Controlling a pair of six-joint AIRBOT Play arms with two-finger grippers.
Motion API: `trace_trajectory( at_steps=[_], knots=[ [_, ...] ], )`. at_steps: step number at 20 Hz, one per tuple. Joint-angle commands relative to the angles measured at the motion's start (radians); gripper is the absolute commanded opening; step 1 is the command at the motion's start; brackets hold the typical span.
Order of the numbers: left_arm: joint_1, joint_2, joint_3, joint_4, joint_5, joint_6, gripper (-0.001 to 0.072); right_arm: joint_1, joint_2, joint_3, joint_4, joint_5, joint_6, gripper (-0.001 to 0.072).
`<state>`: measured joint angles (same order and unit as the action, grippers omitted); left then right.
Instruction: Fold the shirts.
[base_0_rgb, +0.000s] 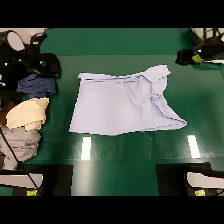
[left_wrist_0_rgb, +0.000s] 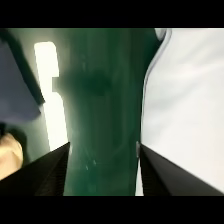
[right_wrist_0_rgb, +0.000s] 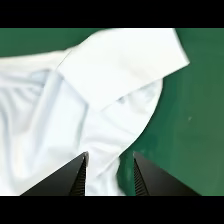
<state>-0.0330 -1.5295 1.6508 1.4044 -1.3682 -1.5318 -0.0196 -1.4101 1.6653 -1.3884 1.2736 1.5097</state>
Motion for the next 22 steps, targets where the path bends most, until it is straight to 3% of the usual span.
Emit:
trace_trajectory(
  at_steps=[1, 6, 9, 14, 18, 20, 22],
  knots=[
    [0.056, 0.078, -0.182, -0.162, -0.044, 0.087, 0.0499, -0.062, 0.131, -0.168, 0.192, 0.045, -0.084, 0.0323],
    [0.059, 0.264, -0.636, -0.206, 0.034, 0.183, 0.0499, -0.071, 0.307, -0.401, 0.193, -0.005, -0.091, 0.0323],
    [0.059, 0.29, -0.833, -0.22, 0.108, 0.196, 0.0499, -0.069, 0.375, -0.484, 0.193, -0.043, -0.091, 0.0324],
    [0.058, 0.289, -0.966, -0.442, 0.242, 0.274, 0.0499, -0.069, 0.417, -0.512, 0.193, -0.037, -0.091, 0.0323],
    [0.058, 0.287, -0.988, -0.492, 0.279, 0.275, 0.0483, -0.068, 0.42, -0.512, 0.193, -0.021, -0.09, 0.0323],
    [0.058, 0.287, -0.988, -0.5, 0.282, 0.275, 0.0066, -0.07, 0.42, -0.513, 0.185, 0.027, -0.09, 0.0323],
    [0.058, 0.288, -0.968, -0.499, 0.275, 0.275, 0.0023, -0.092, 0.421, -0.522, 0.182, 0.102, -0.091, 0.0323]
  ],
)
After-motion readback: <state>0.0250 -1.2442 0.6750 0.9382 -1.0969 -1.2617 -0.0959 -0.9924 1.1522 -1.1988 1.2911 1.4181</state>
